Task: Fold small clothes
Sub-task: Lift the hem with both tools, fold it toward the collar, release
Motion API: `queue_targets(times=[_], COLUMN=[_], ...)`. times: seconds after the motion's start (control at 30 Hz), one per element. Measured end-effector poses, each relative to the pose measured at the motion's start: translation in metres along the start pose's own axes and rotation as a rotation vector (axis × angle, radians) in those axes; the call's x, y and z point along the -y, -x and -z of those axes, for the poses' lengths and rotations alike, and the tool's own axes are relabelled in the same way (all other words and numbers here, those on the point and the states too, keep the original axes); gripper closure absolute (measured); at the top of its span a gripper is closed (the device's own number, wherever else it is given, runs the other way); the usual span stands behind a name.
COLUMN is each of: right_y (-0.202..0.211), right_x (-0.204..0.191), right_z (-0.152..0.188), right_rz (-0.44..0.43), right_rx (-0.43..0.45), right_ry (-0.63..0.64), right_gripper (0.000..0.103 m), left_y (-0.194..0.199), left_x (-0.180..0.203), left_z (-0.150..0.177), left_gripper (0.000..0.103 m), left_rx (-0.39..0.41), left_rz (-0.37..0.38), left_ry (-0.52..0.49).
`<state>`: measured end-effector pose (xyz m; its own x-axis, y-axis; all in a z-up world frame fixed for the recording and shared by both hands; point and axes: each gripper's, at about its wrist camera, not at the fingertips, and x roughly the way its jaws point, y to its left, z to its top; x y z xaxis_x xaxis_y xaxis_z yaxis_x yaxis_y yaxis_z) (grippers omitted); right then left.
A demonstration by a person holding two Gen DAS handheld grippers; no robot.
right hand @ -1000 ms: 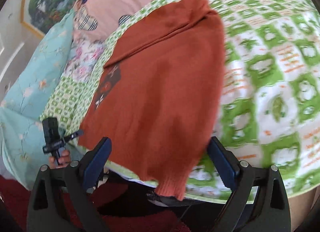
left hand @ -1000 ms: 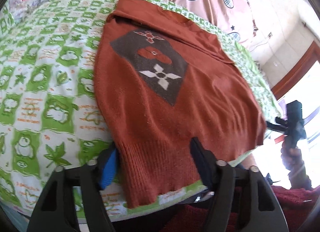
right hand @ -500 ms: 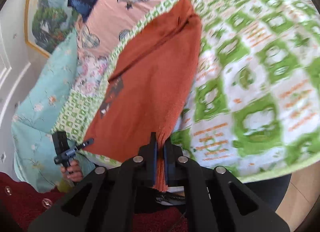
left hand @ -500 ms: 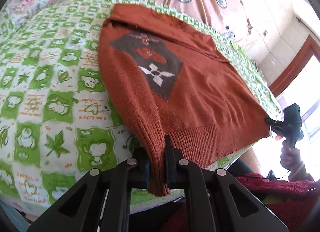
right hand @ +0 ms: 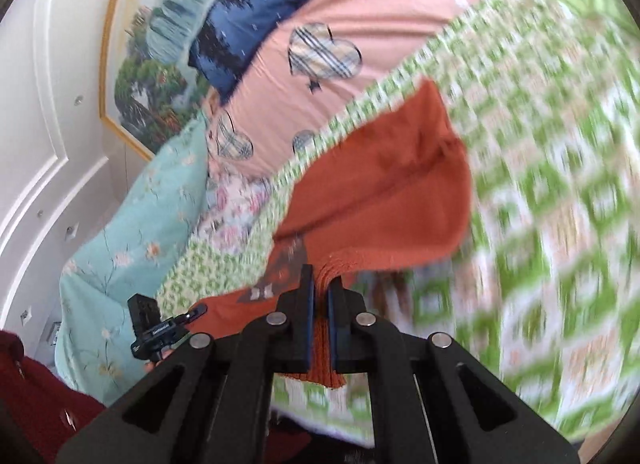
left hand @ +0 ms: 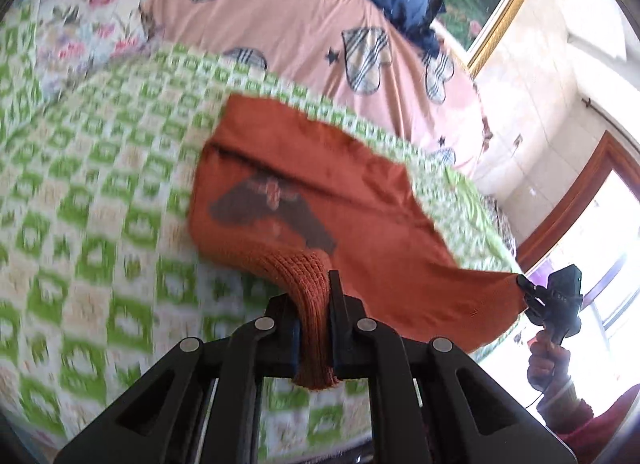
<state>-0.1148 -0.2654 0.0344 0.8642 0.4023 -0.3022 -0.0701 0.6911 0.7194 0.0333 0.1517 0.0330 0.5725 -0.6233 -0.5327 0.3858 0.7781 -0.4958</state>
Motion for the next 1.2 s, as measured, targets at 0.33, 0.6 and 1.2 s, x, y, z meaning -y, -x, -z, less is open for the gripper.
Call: queue_targets(times=[0.33,0.6,1.2], right_y=[-0.094,-0.173,-0.201], right_x=[0.026,0.071,0.093], right_z=[-0.125,-0.187,-0.16], right_rz=[0.099,0.259,0.4], right_rx=[0.058,-0.006,-0.073], right_ry=[0.017,-0.02,0.036], right_gripper=[0.096,0.096,0.073], left_y=[-0.081,-0.191,-0.267], left_x=[0.021,-0.018,-0.076], left_z=[-0.139,-0.211,-0.158], left_gripper=[0.094,0.094,0.064], left_rx=[0.138,0.064,-0.12], left_rz=[-0.094,-0.168,-0.182], left_ry=[-0.074,-0.021,0.059])
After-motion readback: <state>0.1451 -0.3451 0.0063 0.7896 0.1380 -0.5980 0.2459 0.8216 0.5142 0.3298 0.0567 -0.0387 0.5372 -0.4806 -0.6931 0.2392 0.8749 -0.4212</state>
